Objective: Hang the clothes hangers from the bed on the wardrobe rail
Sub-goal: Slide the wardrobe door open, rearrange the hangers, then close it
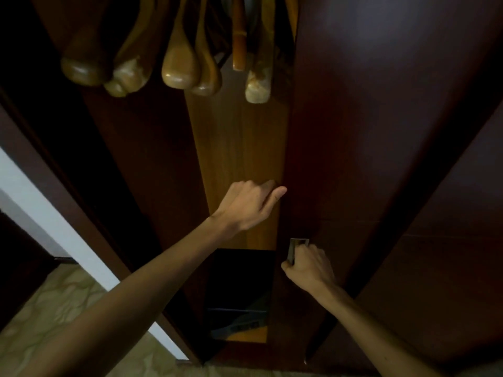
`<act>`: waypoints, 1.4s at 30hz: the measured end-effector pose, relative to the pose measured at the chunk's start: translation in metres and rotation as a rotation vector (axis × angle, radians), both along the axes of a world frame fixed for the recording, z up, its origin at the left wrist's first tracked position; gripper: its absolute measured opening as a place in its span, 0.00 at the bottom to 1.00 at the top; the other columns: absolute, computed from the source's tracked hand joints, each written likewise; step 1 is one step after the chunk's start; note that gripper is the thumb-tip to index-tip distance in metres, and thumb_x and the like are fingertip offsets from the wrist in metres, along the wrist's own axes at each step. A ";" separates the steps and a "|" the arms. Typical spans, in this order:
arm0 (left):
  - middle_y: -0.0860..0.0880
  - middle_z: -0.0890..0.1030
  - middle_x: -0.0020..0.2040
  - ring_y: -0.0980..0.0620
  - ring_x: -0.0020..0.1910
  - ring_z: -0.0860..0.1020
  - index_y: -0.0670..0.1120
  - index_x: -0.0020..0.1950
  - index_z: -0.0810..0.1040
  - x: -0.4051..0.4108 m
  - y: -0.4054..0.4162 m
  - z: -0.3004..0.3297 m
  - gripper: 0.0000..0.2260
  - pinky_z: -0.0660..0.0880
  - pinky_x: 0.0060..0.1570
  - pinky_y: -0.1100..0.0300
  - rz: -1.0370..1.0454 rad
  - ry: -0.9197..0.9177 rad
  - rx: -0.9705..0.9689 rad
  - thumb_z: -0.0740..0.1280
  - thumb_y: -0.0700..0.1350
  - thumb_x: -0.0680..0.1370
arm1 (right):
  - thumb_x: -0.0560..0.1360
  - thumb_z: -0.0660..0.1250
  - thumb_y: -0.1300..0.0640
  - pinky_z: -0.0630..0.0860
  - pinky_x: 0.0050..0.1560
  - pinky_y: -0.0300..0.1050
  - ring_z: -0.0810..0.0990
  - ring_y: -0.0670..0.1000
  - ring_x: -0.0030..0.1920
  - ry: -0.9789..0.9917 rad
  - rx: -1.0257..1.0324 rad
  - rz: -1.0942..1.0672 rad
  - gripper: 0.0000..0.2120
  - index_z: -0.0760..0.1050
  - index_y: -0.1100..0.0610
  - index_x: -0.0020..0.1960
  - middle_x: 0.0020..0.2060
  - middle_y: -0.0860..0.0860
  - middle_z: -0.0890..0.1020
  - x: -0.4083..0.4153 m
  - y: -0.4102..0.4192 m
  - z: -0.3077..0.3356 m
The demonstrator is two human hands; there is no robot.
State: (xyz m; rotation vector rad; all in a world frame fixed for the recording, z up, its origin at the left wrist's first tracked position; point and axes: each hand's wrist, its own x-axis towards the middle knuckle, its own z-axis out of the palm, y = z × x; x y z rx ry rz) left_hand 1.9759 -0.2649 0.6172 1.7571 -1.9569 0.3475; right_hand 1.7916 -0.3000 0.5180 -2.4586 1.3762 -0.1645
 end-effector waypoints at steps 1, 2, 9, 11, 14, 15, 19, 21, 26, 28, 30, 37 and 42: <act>0.52 0.72 0.29 0.53 0.24 0.70 0.51 0.41 0.69 0.004 0.004 0.002 0.21 0.73 0.27 0.54 0.004 -0.012 0.006 0.46 0.60 0.84 | 0.76 0.69 0.46 0.72 0.31 0.39 0.77 0.47 0.33 -0.001 0.000 0.006 0.15 0.70 0.51 0.35 0.34 0.47 0.77 0.004 0.003 0.001; 0.52 0.72 0.29 0.53 0.24 0.70 0.51 0.41 0.68 0.009 0.008 0.003 0.20 0.73 0.27 0.53 0.011 -0.027 0.009 0.46 0.60 0.84 | 0.76 0.69 0.46 0.72 0.31 0.39 0.77 0.47 0.33 -0.001 0.001 0.013 0.16 0.69 0.50 0.34 0.33 0.46 0.76 0.009 0.006 0.002; 0.53 0.72 0.30 0.56 0.23 0.67 0.51 0.40 0.66 0.036 0.034 0.009 0.20 0.58 0.26 0.64 0.096 -0.207 0.004 0.45 0.58 0.85 | 0.74 0.72 0.43 0.73 0.37 0.42 0.84 0.53 0.45 0.016 0.012 0.072 0.15 0.78 0.55 0.41 0.41 0.50 0.81 0.040 0.027 0.011; 0.53 0.73 0.30 0.57 0.23 0.68 0.51 0.41 0.67 0.044 0.041 0.008 0.21 0.58 0.26 0.65 0.119 -0.243 0.018 0.44 0.59 0.85 | 0.74 0.71 0.43 0.75 0.36 0.42 0.84 0.52 0.43 0.002 0.014 0.084 0.15 0.79 0.55 0.42 0.39 0.49 0.81 0.048 0.032 0.012; 0.53 0.74 0.31 0.55 0.23 0.70 0.51 0.41 0.66 0.055 0.051 0.007 0.19 0.61 0.27 0.63 0.153 -0.266 0.012 0.46 0.58 0.85 | 0.74 0.71 0.42 0.75 0.35 0.43 0.83 0.50 0.40 -0.015 0.017 0.094 0.15 0.77 0.53 0.39 0.36 0.47 0.79 0.061 0.038 0.012; 0.52 0.74 0.30 0.54 0.23 0.70 0.51 0.41 0.65 0.058 0.054 0.007 0.18 0.62 0.27 0.62 0.162 -0.272 0.007 0.47 0.57 0.86 | 0.74 0.71 0.42 0.74 0.35 0.43 0.83 0.51 0.41 -0.015 0.015 0.099 0.15 0.78 0.53 0.40 0.36 0.48 0.80 0.066 0.040 0.012; 0.52 0.74 0.30 0.52 0.23 0.72 0.51 0.42 0.65 0.074 0.067 0.009 0.16 0.67 0.27 0.60 0.199 -0.283 0.017 0.48 0.56 0.86 | 0.75 0.70 0.41 0.73 0.37 0.42 0.85 0.52 0.46 -0.009 0.024 0.136 0.17 0.81 0.56 0.45 0.39 0.49 0.81 0.084 0.049 0.011; 0.51 0.76 0.31 0.52 0.25 0.73 0.51 0.42 0.65 0.082 0.074 0.008 0.17 0.69 0.28 0.59 0.220 -0.283 0.022 0.47 0.56 0.86 | 0.75 0.70 0.41 0.76 0.40 0.42 0.84 0.52 0.50 -0.006 0.020 0.147 0.18 0.82 0.56 0.49 0.45 0.50 0.84 0.093 0.054 0.011; 0.51 0.79 0.35 0.49 0.30 0.78 0.50 0.44 0.68 0.101 0.091 0.006 0.20 0.74 0.32 0.56 0.297 -0.257 0.025 0.43 0.58 0.84 | 0.74 0.70 0.39 0.80 0.47 0.45 0.83 0.54 0.53 0.001 0.001 0.182 0.20 0.81 0.57 0.51 0.52 0.52 0.83 0.117 0.065 0.011; 0.51 0.79 0.36 0.49 0.31 0.79 0.51 0.44 0.67 0.108 0.098 0.007 0.19 0.76 0.33 0.55 0.318 -0.222 0.039 0.45 0.57 0.85 | 0.73 0.70 0.39 0.81 0.48 0.46 0.83 0.54 0.53 0.006 -0.005 0.196 0.21 0.81 0.57 0.50 0.51 0.53 0.83 0.127 0.070 0.010; 0.51 0.79 0.37 0.48 0.33 0.80 0.51 0.44 0.67 0.116 0.105 0.007 0.17 0.74 0.34 0.56 0.341 -0.200 0.041 0.47 0.57 0.85 | 0.74 0.70 0.39 0.80 0.48 0.45 0.82 0.54 0.55 0.021 -0.005 0.218 0.21 0.80 0.57 0.52 0.53 0.53 0.83 0.137 0.073 0.010; 0.48 0.80 0.39 0.43 0.35 0.80 0.51 0.43 0.63 0.135 0.127 0.012 0.14 0.77 0.36 0.51 0.424 -0.114 0.065 0.49 0.55 0.86 | 0.76 0.67 0.38 0.76 0.58 0.46 0.78 0.54 0.63 0.041 0.019 0.295 0.26 0.76 0.58 0.63 0.61 0.53 0.78 0.168 0.083 0.011; 0.45 0.81 0.41 0.41 0.39 0.82 0.47 0.47 0.72 0.144 0.142 0.019 0.17 0.74 0.36 0.53 0.521 -0.076 0.103 0.51 0.54 0.86 | 0.77 0.67 0.42 0.80 0.52 0.46 0.83 0.54 0.56 0.049 0.067 0.347 0.21 0.80 0.59 0.57 0.54 0.54 0.83 0.190 0.093 0.015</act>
